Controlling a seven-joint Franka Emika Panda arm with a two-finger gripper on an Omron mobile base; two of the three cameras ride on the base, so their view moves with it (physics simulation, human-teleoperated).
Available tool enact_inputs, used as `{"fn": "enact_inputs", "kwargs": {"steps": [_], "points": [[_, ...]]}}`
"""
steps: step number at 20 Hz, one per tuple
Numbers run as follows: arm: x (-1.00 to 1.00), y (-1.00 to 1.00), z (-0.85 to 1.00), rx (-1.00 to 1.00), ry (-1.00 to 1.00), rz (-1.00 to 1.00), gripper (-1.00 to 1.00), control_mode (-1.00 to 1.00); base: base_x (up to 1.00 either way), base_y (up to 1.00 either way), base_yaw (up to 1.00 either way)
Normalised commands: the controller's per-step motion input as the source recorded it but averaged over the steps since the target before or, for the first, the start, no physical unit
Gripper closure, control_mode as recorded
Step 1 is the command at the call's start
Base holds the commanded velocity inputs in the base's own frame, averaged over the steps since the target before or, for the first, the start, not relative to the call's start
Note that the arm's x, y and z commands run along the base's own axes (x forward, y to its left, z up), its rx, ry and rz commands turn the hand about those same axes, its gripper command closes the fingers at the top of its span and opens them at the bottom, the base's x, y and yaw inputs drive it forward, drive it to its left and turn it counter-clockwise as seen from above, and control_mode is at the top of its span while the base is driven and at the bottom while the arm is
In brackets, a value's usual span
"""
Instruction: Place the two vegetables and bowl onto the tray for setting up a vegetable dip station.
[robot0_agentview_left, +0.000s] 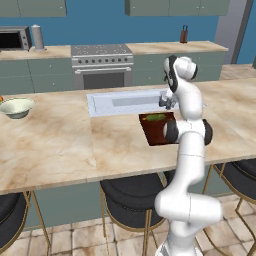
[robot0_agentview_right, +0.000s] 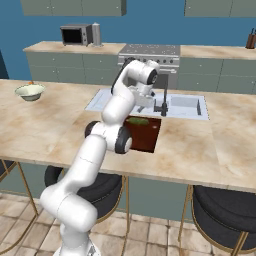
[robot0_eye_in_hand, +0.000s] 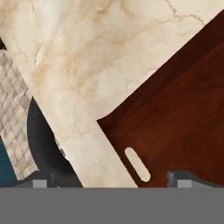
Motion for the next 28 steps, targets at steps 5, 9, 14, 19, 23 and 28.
{"fn": "enact_inputs", "kwargs": {"steps": [5, 9, 14, 19, 23, 28], "points": [[-1.00, 0.21, 0.00, -0.13, -0.18, -0.38, -1.00, -1.00, 0.00, 0.00, 0.00], [-1.00, 0.36, 0.00, -0.25, -0.29, -0.33, -1.00, -1.00, 0.00, 0.00, 0.00], [-1.00, 0.46, 0.00, -0.28, -0.28, -0.35, -1.00, -1.00, 0.00, 0.00, 0.00], [-1.00, 0.21, 0.00, -0.31, -0.32, -0.33, -1.00, -1.00, 0.00, 0.00, 0.00], [-1.00, 0.16, 0.00, -0.30, -0.49, -0.26, -1.00, -1.00, 0.00, 0.00, 0.00], [-1.00, 0.23, 0.00, -0.29, -0.55, -0.23, -1.00, -1.00, 0.00, 0.00, 0.00]]}}
